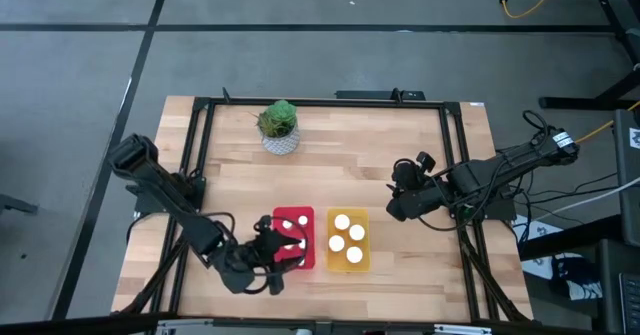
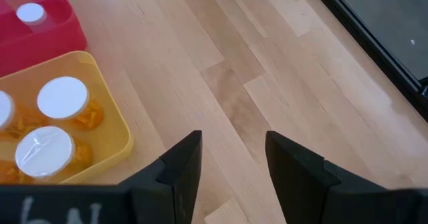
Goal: Pick and place medicine bottles into bin by pill shape (circle, oval)
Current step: Return to Home Position
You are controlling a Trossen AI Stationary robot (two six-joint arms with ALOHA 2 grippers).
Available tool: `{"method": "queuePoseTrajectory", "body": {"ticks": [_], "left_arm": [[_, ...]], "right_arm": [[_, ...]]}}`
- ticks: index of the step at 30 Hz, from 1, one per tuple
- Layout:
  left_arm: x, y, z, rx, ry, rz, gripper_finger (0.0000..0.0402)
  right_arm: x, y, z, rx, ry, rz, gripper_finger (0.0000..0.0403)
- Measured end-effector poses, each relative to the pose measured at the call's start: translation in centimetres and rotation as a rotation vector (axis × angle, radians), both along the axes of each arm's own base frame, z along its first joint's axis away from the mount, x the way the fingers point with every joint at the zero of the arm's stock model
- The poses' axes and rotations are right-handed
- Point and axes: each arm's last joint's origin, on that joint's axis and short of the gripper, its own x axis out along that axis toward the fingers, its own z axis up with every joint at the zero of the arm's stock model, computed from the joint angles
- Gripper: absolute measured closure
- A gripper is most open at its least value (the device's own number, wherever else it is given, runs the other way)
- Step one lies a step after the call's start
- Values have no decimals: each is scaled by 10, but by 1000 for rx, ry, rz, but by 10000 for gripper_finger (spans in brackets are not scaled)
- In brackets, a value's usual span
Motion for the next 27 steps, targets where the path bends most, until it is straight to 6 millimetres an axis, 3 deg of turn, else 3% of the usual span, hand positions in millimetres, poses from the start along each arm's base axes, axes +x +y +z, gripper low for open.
{"method": "queuePoseTrajectory", "body": {"ticks": [13,20,27], "left_arm": [[-1,7,9,131,0,4,220],[7,30,23,44,35,-117,220],[7,64,42,116,82,-229,220]], "right_arm": [[0,0,0,-26,20,38,236],[2,1,1,-47,32,98,236],[-2,-5,6,-84,62,165,236]]}}
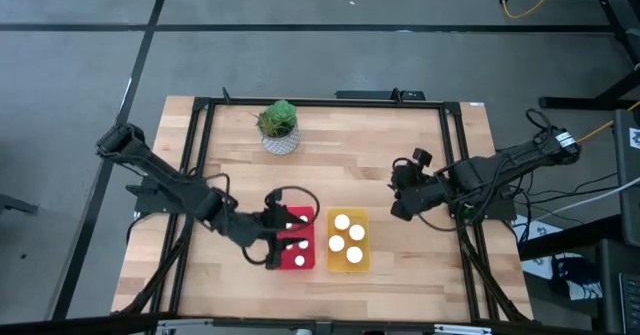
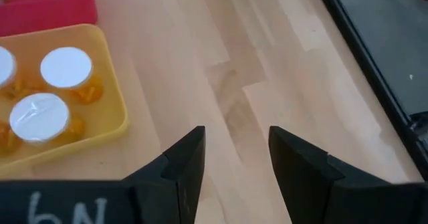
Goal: Pick and place medicine bottles into bin by pill shape (circle, oval)
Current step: Return to Home Position
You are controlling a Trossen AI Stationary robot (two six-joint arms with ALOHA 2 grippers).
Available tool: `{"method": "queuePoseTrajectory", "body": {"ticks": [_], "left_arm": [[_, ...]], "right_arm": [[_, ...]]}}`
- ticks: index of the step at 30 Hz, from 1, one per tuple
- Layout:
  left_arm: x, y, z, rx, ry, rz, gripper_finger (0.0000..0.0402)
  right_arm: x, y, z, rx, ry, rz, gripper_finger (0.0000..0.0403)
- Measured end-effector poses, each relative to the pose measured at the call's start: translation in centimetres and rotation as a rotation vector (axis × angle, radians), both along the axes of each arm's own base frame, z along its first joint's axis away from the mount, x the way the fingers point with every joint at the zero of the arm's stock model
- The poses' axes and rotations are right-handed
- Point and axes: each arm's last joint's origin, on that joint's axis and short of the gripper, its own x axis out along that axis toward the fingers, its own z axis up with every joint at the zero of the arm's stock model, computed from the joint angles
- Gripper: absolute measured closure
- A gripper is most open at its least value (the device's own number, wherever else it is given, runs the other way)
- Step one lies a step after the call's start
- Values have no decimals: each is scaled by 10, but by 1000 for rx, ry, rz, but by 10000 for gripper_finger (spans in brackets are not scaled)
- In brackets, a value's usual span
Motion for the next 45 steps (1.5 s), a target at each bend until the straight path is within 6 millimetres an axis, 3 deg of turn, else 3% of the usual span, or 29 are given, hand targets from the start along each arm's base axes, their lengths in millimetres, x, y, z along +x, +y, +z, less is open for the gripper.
{"method": "queuePoseTrajectory", "body": {"ticks": [4,9,17,24,34,45], "left_arm": [[-12,22,9,-5,72,-12,220],[-33,40,23,-6,104,22,220],[-61,65,32,46,30,15,220],[-93,89,7,-10,-88,30,221],[-133,121,-44,-80,-337,55,221],[-146,133,-97,-104,-429,77,221]], "right_arm": [[-23,-18,18,37,-55,-38,236],[-64,-35,38,114,-286,-69,236],[-102,-43,9,279,-641,110,236],[-118,-47,-13,291,-795,180,236],[-126,-50,-17,267,-828,148,236],[-128,-54,-22,188,-786,46,236]]}}
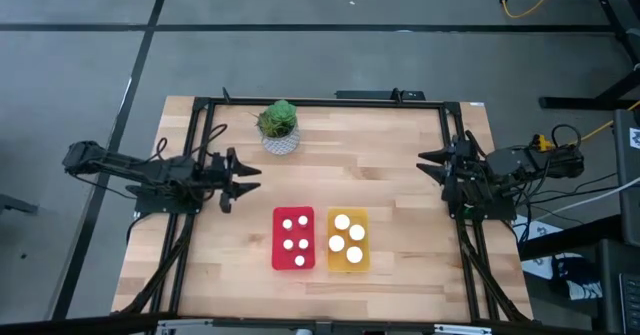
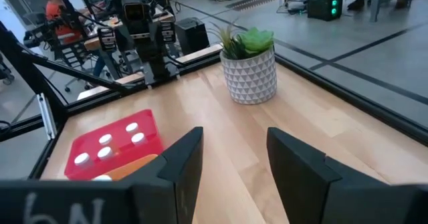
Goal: Pick and place medicine bottles into bin by pill shape (circle, oval)
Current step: Return to Home Position
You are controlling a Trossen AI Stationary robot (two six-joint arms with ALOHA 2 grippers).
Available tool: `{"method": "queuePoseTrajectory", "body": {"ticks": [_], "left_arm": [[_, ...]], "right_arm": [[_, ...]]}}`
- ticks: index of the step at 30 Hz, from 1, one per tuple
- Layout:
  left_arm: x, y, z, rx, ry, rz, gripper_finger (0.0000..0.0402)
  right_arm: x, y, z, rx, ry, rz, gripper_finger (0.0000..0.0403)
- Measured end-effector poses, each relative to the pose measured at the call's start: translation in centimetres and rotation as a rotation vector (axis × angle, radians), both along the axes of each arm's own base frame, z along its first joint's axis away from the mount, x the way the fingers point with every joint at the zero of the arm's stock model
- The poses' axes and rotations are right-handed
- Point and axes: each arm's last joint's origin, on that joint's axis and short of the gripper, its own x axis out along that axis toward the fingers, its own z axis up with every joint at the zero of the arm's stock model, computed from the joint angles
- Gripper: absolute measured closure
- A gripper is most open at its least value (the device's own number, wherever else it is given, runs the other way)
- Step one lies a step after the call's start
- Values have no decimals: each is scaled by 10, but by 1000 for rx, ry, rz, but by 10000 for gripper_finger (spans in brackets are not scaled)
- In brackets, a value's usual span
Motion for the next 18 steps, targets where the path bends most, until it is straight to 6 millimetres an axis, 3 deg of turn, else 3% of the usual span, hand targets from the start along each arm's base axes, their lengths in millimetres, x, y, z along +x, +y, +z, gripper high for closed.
{"method": "queuePoseTrajectory", "body": {"ticks": [18], "left_arm": [[-3,1,-45,31,170,10,221]], "right_arm": [[-1,0,-3,-7,30,2,236]]}}
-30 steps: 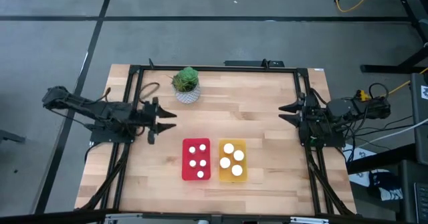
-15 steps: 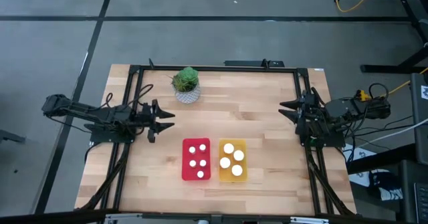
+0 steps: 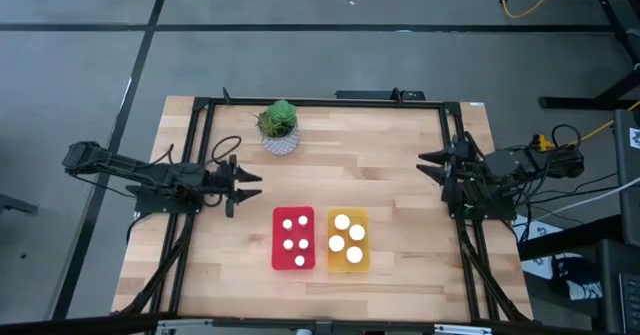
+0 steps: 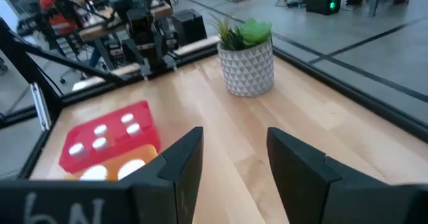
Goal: Pick and place medicine bottles into bin by pill shape (circle, oval)
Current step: Return to Home Position
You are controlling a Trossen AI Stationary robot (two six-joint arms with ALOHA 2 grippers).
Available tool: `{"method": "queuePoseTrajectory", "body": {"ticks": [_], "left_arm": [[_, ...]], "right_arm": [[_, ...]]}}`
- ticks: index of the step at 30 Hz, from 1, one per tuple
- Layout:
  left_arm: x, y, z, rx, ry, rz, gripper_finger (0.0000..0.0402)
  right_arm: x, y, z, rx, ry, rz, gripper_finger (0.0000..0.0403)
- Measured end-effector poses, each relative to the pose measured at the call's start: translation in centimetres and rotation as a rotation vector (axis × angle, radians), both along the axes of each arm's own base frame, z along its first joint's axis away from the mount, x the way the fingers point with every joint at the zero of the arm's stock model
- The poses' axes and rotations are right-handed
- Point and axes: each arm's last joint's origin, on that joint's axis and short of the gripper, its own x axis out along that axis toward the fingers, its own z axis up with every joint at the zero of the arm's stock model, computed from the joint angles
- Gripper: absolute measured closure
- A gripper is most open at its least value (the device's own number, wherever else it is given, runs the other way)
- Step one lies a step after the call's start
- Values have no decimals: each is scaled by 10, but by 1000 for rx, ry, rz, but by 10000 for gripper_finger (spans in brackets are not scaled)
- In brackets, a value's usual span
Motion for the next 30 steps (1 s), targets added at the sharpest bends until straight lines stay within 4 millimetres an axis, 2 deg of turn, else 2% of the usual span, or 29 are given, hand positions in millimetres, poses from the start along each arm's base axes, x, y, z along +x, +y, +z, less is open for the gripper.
{"method": "queuePoseTrajectory", "body": {"ticks": [5,9,14,22,30], "left_arm": [[-1,0,-3,6,35,-2,221],[-1,0,-3,6,35,-2,221],[-1,0,-3,7,36,-2,221],[-1,0,-4,7,38,-2,221],[-1,0,-4,7,38,-3,220]], "right_arm": [[-2,-1,-7,26,62,-20,236],[-3,-3,-7,26,54,-90,236],[-2,-2,-9,28,45,-98,236],[14,2,-45,66,31,-124,236],[20,4,-67,59,25,-122,236]]}}
